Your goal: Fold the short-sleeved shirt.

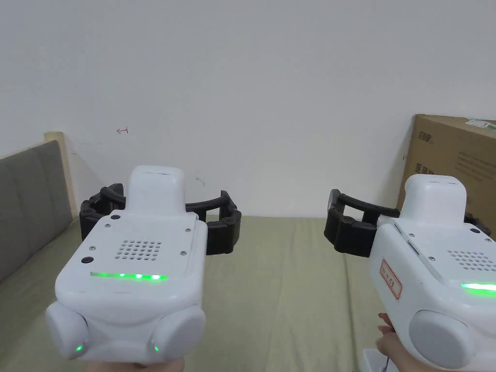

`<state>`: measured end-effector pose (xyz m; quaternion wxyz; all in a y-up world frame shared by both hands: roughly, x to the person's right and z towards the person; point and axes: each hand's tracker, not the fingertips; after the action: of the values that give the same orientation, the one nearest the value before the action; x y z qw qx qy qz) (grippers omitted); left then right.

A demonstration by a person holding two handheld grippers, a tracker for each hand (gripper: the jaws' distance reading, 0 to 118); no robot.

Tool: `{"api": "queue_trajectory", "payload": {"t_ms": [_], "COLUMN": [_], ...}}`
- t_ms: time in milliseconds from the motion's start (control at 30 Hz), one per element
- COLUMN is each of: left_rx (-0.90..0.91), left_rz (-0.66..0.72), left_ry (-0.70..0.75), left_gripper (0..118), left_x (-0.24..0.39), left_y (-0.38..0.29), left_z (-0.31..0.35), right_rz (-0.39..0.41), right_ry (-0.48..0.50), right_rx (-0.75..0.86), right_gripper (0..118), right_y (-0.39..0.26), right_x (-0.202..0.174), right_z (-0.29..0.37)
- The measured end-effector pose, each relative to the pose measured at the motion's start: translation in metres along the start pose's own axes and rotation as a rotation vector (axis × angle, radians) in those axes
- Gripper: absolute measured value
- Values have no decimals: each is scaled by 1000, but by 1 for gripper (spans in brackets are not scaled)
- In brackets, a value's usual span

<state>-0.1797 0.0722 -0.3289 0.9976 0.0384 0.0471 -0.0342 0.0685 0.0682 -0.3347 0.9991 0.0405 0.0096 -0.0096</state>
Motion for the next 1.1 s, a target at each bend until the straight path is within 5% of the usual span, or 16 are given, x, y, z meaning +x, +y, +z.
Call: {"api": "queue_trajectory", "payload": {"t_ms": [1100], "left_rx": [27], "left_rz": [7], "left_ry": [-22], "left_gripper": [118], "left_x": [2], "left_y": [0], "left_z": [5], "right_rz": [10], "right_ry": [20], "right_rx": [2], "right_gripper": [118], "right_y": [2], "right_x": [0], "right_z": [5]}}
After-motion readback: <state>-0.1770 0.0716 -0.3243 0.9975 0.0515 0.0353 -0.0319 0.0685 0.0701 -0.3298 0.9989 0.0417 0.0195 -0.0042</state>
